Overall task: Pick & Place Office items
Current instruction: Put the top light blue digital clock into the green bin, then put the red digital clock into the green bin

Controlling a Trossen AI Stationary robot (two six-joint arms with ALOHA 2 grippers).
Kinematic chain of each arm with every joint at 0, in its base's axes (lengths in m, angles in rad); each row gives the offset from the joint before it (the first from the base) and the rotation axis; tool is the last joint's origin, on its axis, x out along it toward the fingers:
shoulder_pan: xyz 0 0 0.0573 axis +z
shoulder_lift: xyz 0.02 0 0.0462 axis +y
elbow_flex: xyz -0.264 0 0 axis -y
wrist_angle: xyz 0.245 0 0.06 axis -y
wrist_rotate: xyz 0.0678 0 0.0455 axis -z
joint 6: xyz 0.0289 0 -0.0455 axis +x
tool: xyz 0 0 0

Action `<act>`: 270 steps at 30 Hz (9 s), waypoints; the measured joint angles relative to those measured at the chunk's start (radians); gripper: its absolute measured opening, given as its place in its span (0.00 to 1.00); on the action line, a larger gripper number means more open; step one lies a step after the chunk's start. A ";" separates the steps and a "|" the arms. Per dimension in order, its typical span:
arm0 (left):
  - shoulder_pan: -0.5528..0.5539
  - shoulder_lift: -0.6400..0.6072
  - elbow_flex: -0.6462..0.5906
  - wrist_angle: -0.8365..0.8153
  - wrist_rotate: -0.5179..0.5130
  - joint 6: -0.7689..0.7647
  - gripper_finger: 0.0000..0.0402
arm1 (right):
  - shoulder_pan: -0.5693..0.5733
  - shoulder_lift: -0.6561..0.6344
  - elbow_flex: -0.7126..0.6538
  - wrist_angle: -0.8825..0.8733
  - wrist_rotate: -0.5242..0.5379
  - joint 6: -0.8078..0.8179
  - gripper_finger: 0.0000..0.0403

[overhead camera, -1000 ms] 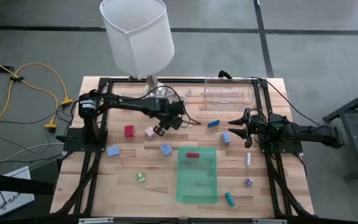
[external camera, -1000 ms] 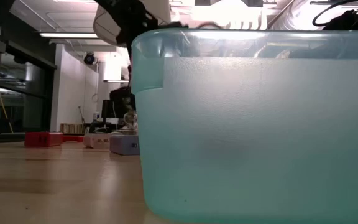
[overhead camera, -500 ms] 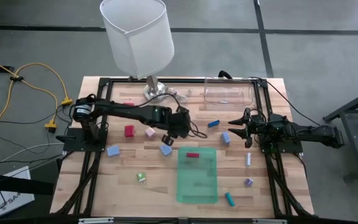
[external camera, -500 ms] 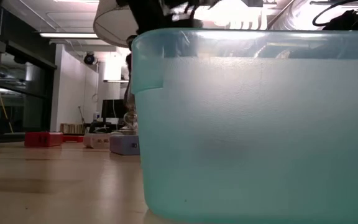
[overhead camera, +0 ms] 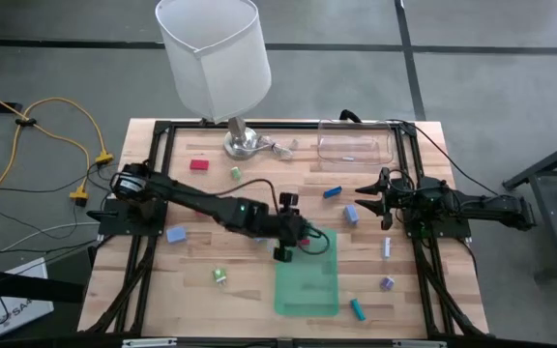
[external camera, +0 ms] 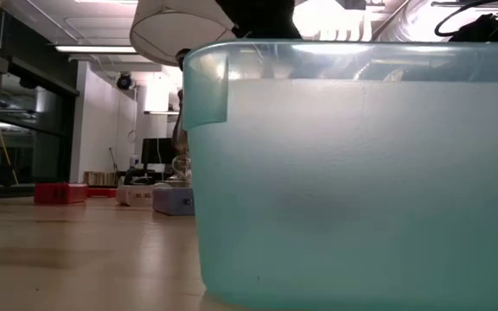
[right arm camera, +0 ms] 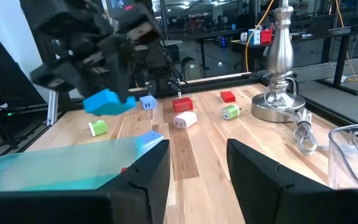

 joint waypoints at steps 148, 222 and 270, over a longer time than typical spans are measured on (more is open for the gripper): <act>0.949 -0.601 -0.833 -0.144 0.372 0.230 0.60 | 0.000 0.059 0.000 -0.001 0.000 0.000 0.36; 1.054 -0.349 -0.720 -0.268 0.275 0.581 0.60 | 0.000 0.059 0.000 -0.001 -0.001 0.000 0.36; 1.080 -0.315 -0.720 -0.258 0.295 0.571 0.40 | 0.000 0.059 0.000 -0.001 0.000 0.000 0.36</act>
